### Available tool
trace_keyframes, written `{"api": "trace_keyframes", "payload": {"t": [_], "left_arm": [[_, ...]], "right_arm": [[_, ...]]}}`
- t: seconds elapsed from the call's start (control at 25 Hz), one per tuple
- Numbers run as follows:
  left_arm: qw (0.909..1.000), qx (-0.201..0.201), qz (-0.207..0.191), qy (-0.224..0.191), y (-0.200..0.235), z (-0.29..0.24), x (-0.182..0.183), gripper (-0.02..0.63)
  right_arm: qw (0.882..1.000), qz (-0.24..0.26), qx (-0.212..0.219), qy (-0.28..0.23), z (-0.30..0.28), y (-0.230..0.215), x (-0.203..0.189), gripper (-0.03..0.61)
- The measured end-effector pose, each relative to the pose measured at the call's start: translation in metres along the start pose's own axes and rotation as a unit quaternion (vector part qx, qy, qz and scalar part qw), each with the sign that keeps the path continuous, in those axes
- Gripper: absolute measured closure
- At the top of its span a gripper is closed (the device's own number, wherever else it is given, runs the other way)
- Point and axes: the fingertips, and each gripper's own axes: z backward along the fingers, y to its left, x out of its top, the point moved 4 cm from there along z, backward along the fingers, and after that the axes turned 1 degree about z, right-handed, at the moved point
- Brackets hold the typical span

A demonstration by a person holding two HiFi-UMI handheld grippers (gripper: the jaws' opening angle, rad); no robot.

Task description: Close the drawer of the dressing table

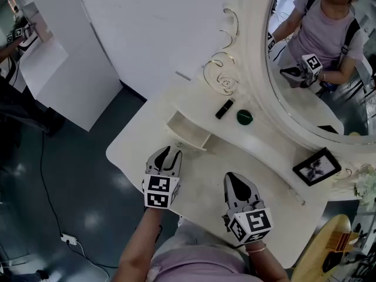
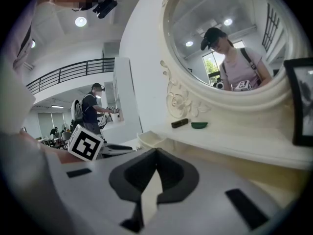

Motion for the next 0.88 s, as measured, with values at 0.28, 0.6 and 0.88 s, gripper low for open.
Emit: {"api": "trace_keyframes", "payload": {"t": [0.28,0.6,0.88], "left_arm": [[0.9999,-0.012,-0.007,0.01,0.001,-0.011,0.004,0.489],[0.9986,-0.011,-0.044,0.027,0.0,-0.022,0.006,0.504],[0.9983,-0.015,-0.046,0.032,-0.002,-0.03,0.009,0.515]], "right_arm": [[1.0,-0.01,0.003,0.013,-0.012,-0.006,-0.006,0.575],[1.0,-0.017,0.009,0.018,-0.016,-0.009,-0.009,0.575],[1.0,-0.021,0.006,0.017,-0.016,-0.015,-0.009,0.575]]}}
